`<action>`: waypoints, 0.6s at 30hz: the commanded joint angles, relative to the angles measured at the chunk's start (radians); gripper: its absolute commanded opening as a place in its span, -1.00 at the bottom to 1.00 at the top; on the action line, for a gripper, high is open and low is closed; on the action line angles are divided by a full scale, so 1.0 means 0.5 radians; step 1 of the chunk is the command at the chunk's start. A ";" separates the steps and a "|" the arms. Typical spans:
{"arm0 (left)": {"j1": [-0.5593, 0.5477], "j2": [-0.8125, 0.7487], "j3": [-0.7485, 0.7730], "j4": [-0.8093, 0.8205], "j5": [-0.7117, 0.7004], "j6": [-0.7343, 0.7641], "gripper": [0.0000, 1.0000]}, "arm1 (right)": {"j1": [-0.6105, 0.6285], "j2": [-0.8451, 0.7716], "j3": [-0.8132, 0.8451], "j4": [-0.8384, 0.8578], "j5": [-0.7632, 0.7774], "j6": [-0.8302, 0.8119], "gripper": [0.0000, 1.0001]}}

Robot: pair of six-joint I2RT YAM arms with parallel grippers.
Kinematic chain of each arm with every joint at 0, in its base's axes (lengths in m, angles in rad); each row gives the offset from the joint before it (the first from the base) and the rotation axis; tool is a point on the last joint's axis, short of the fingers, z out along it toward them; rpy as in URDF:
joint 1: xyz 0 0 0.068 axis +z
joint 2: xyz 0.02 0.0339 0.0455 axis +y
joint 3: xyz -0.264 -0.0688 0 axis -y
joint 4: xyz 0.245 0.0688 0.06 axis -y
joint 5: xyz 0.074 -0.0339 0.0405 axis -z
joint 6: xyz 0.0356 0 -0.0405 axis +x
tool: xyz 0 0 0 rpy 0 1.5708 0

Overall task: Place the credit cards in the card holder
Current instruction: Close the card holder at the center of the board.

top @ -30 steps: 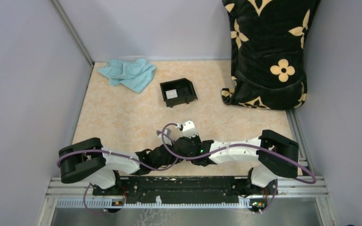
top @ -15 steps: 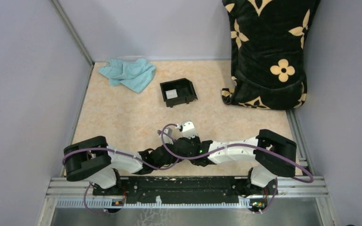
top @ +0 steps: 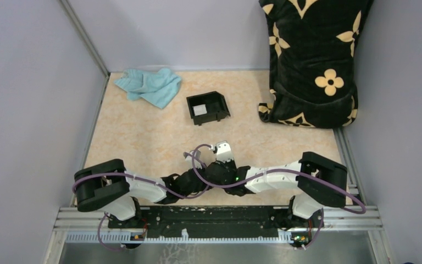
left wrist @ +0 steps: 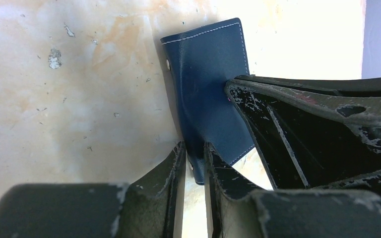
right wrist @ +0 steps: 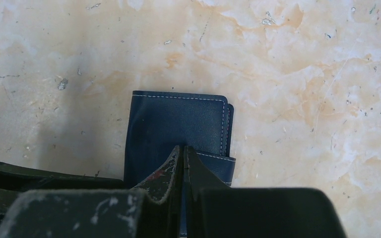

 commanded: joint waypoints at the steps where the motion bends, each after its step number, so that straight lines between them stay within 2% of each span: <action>1: -0.011 0.000 0.024 -0.125 -0.031 0.018 -0.51 | 0.004 -0.048 -0.063 -0.096 0.075 0.037 -0.96; 18: -0.035 0.009 0.075 -0.175 -0.064 0.018 -0.52 | 0.071 -0.155 -0.005 -0.175 0.107 0.056 -0.97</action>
